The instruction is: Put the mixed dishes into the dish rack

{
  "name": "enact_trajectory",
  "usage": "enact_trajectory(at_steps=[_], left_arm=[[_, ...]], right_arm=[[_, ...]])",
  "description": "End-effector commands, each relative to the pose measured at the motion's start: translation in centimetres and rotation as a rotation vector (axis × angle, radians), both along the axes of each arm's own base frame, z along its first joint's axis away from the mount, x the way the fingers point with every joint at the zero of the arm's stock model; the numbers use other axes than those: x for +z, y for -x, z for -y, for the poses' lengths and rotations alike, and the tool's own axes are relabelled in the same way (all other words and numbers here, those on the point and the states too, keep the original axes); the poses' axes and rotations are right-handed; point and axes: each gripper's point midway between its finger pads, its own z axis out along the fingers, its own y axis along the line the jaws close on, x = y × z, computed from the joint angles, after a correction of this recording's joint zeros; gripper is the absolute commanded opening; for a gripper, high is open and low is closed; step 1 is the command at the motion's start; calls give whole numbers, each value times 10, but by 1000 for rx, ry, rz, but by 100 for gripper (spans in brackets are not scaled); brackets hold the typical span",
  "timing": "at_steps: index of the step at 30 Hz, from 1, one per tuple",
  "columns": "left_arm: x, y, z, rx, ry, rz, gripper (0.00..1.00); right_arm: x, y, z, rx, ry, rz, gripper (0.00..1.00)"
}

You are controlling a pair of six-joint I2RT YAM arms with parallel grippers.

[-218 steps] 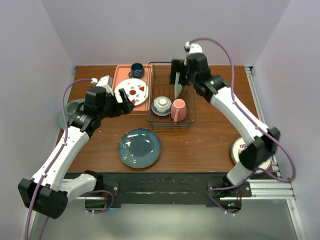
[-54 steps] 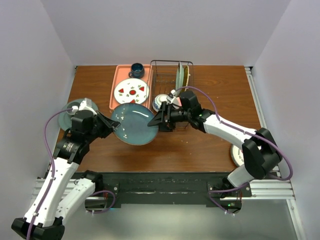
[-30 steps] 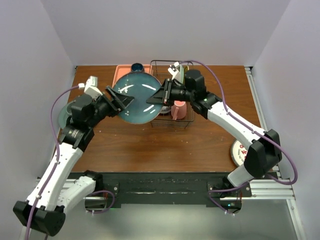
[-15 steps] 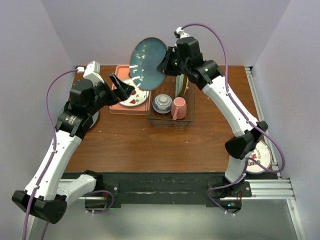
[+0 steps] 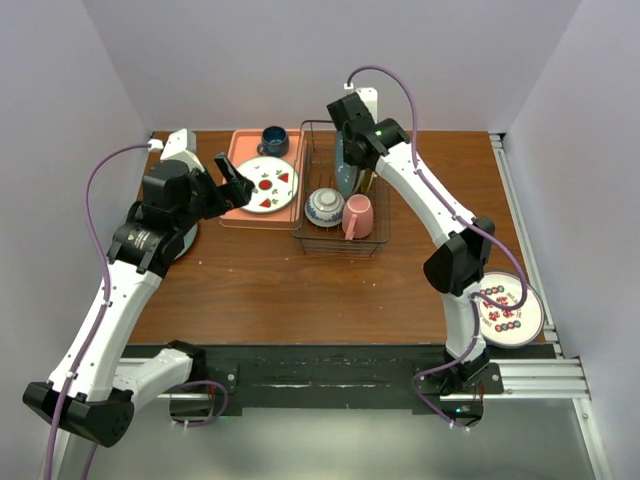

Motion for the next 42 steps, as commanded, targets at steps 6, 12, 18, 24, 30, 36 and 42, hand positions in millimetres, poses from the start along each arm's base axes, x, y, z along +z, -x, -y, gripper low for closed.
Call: enact_trajectory(at_steps=[6,12,18,24,30,36,42], left_arm=[[-3,-3,-5,18,-35,1,100],[-11,-2,-5,23,-35,-19,100],[-19,-1,-6,28,-40,-38,100],[-27,-3,-5,29,-44,-57,100],[-32,-2,-6,29,-47,-71,100],[-37,0,-7,33,-51,-84,100],[-42,2,-9,37,-60,-96,100]], right_arm=[[81,-35,20,-175,5,334,0],[63,-44,13,-216,-6,350,0],[54,-52,17,-259,63,360,0],[39,-57,16,-279,110,356,0],[29,-62,14,-285,127,352,0],[5,-69,10,-291,153,324,0],[-17,-75,0,-273,152,302,0]])
